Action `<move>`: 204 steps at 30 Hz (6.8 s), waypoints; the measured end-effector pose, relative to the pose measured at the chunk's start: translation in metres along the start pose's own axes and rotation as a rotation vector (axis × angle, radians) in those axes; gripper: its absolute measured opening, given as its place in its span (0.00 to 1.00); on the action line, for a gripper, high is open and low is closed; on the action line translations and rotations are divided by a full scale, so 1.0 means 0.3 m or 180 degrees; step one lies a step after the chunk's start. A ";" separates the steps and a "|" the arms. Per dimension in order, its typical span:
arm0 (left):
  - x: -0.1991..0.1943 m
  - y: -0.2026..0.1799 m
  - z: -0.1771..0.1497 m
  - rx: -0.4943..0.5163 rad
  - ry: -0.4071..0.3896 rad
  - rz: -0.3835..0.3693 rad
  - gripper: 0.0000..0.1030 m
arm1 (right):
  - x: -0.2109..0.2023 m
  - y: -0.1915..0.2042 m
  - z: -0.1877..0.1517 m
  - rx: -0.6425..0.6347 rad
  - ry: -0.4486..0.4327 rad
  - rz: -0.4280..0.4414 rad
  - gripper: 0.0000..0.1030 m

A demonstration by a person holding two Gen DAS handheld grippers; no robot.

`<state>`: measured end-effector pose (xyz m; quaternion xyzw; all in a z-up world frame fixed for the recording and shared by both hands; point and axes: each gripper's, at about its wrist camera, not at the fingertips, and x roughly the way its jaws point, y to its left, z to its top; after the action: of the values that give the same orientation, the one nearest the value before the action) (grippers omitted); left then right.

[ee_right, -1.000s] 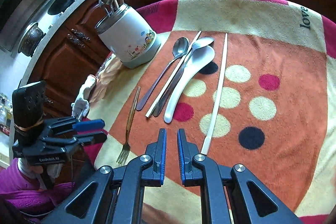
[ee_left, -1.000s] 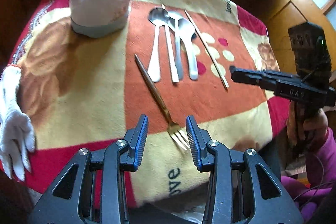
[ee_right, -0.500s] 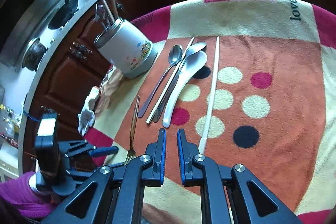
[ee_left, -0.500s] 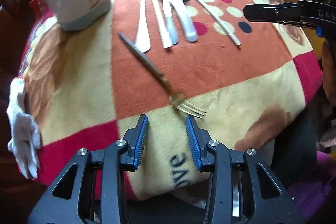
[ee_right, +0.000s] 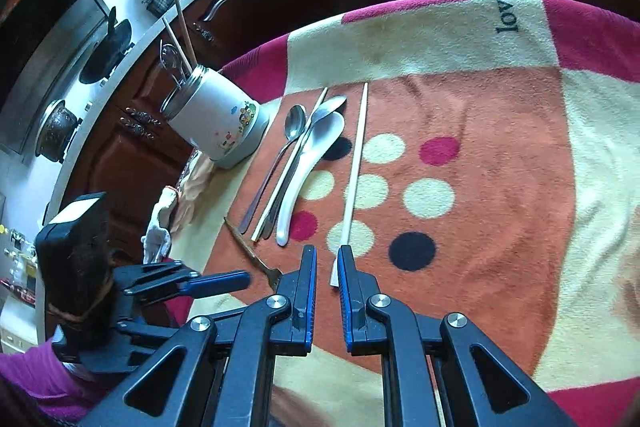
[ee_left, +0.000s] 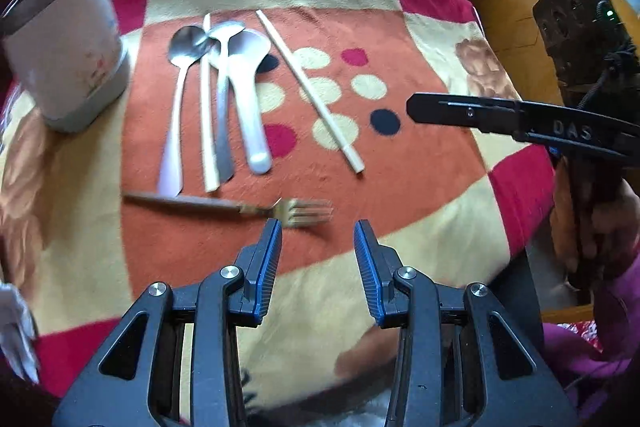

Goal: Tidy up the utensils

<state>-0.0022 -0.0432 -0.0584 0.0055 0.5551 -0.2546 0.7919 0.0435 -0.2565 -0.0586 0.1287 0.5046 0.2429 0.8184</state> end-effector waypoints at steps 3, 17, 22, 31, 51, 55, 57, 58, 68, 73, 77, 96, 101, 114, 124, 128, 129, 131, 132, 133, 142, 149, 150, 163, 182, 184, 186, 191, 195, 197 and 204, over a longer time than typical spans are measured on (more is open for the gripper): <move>-0.009 0.028 -0.028 -0.0116 0.0032 0.0037 0.35 | 0.024 -0.006 -0.003 0.0007 0.0036 0.0026 0.09; -0.046 0.128 0.039 -0.0262 -0.0280 0.0507 0.35 | 0.145 0.075 -0.125 -0.0024 0.0326 0.0506 0.09; -0.002 0.205 0.083 -0.0314 -0.0310 0.0748 0.35 | 0.217 0.126 -0.171 -0.0068 0.0506 0.0552 0.09; 0.054 0.225 0.027 -0.0250 0.0009 0.0761 0.35 | 0.260 0.121 -0.171 0.0061 0.0524 0.0504 0.09; -0.028 0.111 -0.105 -0.0456 0.0160 0.0062 0.35 | 0.204 0.099 -0.105 0.0135 0.0137 0.0158 0.09; -0.067 0.139 -0.093 -0.0508 0.0062 0.0095 0.35 | 0.210 0.089 -0.121 0.0171 0.0159 0.0215 0.12; -0.076 0.152 -0.091 -0.0532 0.0032 0.0143 0.35 | 0.223 0.084 -0.123 0.0212 0.0125 0.0230 0.16; -0.080 0.160 -0.093 -0.0554 0.0024 0.0150 0.35 | 0.233 0.082 -0.119 0.0236 0.0086 0.0274 0.17; -0.091 0.202 -0.070 -0.0705 -0.0063 0.0180 0.35 | 0.282 0.138 -0.087 -0.0156 -0.0080 0.0241 0.09; -0.086 0.209 -0.004 -0.0694 -0.0156 0.0265 0.35 | 0.199 0.123 -0.087 -0.0231 -0.0186 0.0303 0.04; -0.073 0.210 0.092 -0.0648 -0.0273 0.0371 0.35 | 0.107 0.079 -0.055 -0.0205 -0.0321 0.0322 0.02; 0.074 0.126 0.382 -0.0136 -0.0200 0.0545 0.35 | 0.046 -0.110 -0.024 0.0202 -0.0226 0.0299 0.09; 0.082 0.116 0.390 -0.0114 -0.0181 0.0569 0.35 | 0.063 -0.042 -0.026 0.0042 -0.0051 0.0464 0.12; 0.047 0.166 0.406 -0.0186 -0.0196 0.0539 0.35 | 0.122 -0.053 -0.161 -0.0057 -0.0092 0.0444 0.33; 0.044 0.184 0.493 -0.0172 -0.0178 0.0619 0.35 | 0.154 -0.049 -0.156 0.0098 -0.0341 0.0386 0.06; 0.064 0.216 0.537 -0.0240 -0.0100 0.0703 0.35 | 0.103 -0.070 -0.139 0.0136 -0.0444 0.0399 0.04; 0.068 0.226 0.551 -0.0276 -0.0085 0.0699 0.35 | 0.090 -0.079 -0.133 0.0153 -0.0475 0.0405 0.04; 0.078 0.241 0.577 -0.0323 -0.0052 0.0699 0.35 | 0.063 -0.099 -0.118 0.0181 -0.0526 0.0403 0.03; 0.090 0.251 0.594 -0.0364 -0.0007 0.0708 0.35 | 0.054 -0.111 -0.112 0.0205 -0.0538 0.0414 0.03; 0.099 0.260 0.605 -0.0395 0.0021 0.0710 0.35 | 0.049 -0.122 -0.107 0.0232 -0.0547 0.0429 0.03; 0.177 0.306 0.635 -0.0318 0.0393 0.0772 0.35 | 0.047 -0.150 -0.097 0.0287 -0.0491 0.0514 0.03; 0.208 0.274 0.674 0.0242 0.0667 0.0837 0.35 | 0.069 -0.157 -0.094 0.0323 -0.0437 0.0543 0.03; 0.212 0.267 0.681 0.0409 0.0746 0.0834 0.35 | 0.069 -0.159 -0.093 0.0324 -0.0430 0.0542 0.03; 0.311 0.206 0.657 0.1850 0.1466 0.1028 0.35 | 0.086 -0.180 -0.046 0.0257 -0.0356 0.0594 0.03; 0.337 0.153 0.643 0.1659 0.1374 0.1226 0.35 | 0.099 -0.173 -0.001 0.0146 -0.0340 0.0692 0.03; 0.328 0.160 0.640 0.1547 0.1315 0.1210 0.35 | 0.093 -0.175 -0.002 0.0156 -0.0361 0.0701 0.03; 0.320 0.171 0.635 0.1393 0.1285 0.1151 0.35 | 0.088 -0.176 -0.003 0.0155 -0.0368 0.0696 0.03; 0.295 0.148 0.588 0.1271 0.1194 0.1055 0.35 | 0.078 -0.178 -0.005 0.0158 -0.0371 0.0691 0.03; 0.278 0.137 0.566 0.1095 0.1056 0.1159 0.35 | 0.070 -0.173 -0.007 0.0151 -0.0381 0.0690 0.03; 0.273 0.145 0.560 0.0927 0.1004 0.1086 0.34 | 0.068 -0.171 -0.009 0.0144 -0.0386 0.0688 0.03; 0.264 0.092 0.483 0.0582 0.0851 0.0668 0.21 | 0.041 -0.159 -0.021 0.0134 -0.0450 0.0690 0.03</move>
<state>0.1562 -0.0929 -0.0804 0.1691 0.6263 -0.2170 0.7295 0.0552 -0.2907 -0.0926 0.2164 0.4338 0.3096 0.8180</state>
